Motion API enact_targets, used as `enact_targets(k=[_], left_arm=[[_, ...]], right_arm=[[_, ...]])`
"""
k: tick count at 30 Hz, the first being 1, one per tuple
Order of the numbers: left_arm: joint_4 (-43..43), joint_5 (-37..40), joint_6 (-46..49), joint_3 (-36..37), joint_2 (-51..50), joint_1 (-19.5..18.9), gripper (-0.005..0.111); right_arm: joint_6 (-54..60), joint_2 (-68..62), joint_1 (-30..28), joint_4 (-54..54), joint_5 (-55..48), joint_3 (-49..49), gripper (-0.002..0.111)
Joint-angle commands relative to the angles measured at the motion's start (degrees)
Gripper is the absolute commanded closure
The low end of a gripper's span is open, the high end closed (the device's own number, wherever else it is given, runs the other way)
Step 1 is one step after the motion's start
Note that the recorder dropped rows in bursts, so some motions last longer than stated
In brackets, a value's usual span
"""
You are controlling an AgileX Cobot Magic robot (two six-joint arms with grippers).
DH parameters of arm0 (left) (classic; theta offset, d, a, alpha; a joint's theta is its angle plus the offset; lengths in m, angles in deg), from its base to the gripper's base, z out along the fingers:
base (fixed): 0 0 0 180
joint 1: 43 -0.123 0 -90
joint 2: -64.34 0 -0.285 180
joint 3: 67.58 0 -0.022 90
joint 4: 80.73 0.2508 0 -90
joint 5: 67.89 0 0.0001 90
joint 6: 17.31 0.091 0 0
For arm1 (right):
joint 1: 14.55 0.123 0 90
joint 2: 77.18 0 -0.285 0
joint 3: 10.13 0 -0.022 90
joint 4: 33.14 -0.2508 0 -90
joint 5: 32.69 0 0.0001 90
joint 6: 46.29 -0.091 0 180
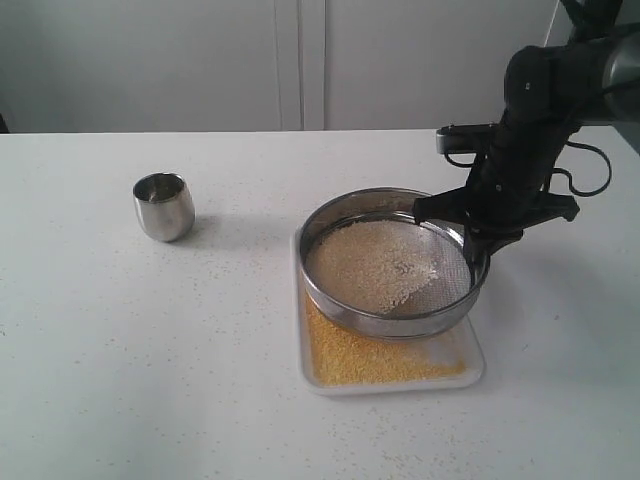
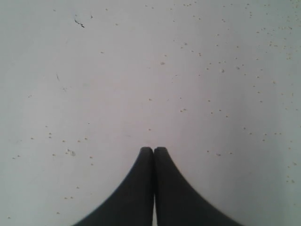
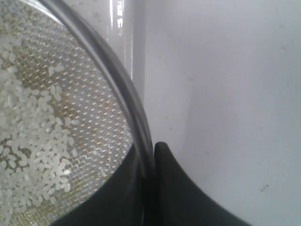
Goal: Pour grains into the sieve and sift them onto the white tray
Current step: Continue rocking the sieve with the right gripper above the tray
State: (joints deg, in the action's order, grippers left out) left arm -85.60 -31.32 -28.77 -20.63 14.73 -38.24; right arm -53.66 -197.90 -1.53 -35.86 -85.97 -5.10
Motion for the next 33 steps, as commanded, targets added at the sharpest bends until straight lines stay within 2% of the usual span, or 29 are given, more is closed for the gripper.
enact_targets(k=[1, 8, 15, 33], left_arm=[[-0.6, 0.3, -0.1, 0.4, 0.5, -0.1, 0.107], [-0.6, 0.3, -0.1, 0.4, 0.5, -0.1, 0.107], [-0.6, 0.3, -0.1, 0.4, 0.5, -0.1, 0.107], [-0.6, 0.3, -0.1, 0.4, 0.5, -0.1, 0.107]], right_arm=[[-0.4, 1.1, -0.4, -1.0, 0.9, 0.4, 0.108], [-0.4, 1.4, -0.4, -2.5, 1.6, -0.7, 0.108], [-0.4, 4.6, -0.4, -4.4, 8.0, -7.0, 0.108], [-0.2, 11.7, -0.5, -4.1, 2.9, -7.0, 0.108]])
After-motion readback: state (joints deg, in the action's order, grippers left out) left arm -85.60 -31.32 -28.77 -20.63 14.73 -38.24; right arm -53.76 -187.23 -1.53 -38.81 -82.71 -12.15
